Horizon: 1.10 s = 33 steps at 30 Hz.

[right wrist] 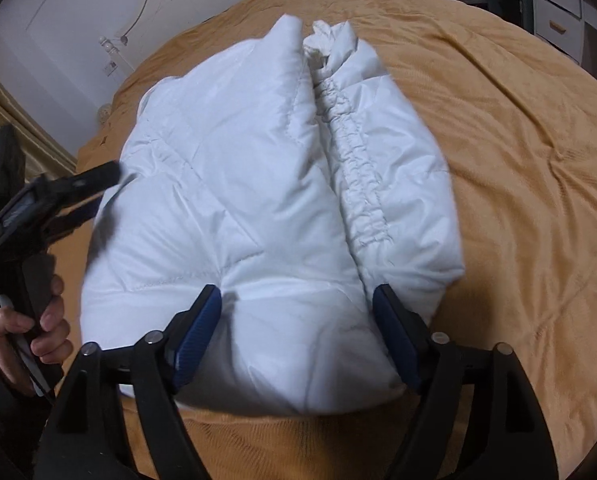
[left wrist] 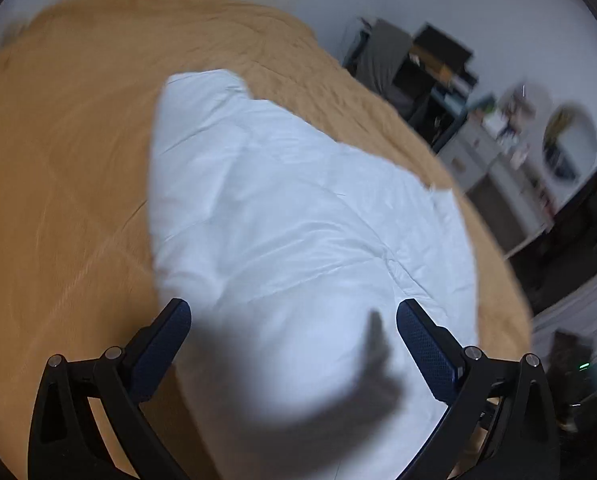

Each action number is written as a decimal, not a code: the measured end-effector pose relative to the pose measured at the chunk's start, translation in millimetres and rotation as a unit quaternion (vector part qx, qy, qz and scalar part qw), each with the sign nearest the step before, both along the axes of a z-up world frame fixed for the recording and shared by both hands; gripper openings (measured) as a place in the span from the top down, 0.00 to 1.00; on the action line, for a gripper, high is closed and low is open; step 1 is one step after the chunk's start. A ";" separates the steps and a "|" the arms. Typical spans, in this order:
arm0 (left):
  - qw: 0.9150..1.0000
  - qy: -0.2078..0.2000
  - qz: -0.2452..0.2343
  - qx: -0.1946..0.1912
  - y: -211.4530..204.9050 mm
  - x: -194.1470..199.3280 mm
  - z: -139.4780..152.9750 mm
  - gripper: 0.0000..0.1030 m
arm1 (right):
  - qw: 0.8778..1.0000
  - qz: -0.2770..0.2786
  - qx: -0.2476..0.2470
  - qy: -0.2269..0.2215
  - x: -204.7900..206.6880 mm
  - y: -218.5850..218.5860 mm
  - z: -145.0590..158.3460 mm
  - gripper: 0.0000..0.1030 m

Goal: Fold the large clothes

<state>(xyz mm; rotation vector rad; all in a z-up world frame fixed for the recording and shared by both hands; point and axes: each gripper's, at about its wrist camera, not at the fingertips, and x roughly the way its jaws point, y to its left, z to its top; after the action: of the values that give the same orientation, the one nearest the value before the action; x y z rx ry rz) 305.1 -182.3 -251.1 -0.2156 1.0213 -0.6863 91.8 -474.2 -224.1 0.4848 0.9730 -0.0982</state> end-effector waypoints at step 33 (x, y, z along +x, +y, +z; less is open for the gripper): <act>0.989 0.088 0.032 -0.112 140.7 6.4 22.5 0.26 | 0.970 0.091 0.215 -0.071 33.2 68.5 29.0 0.38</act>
<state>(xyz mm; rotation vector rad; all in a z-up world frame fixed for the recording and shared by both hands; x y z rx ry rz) 311.6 -41.7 -228.6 -0.5095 1.1002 -0.7320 125.0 -405.7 -195.1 0.7855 0.8931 0.3151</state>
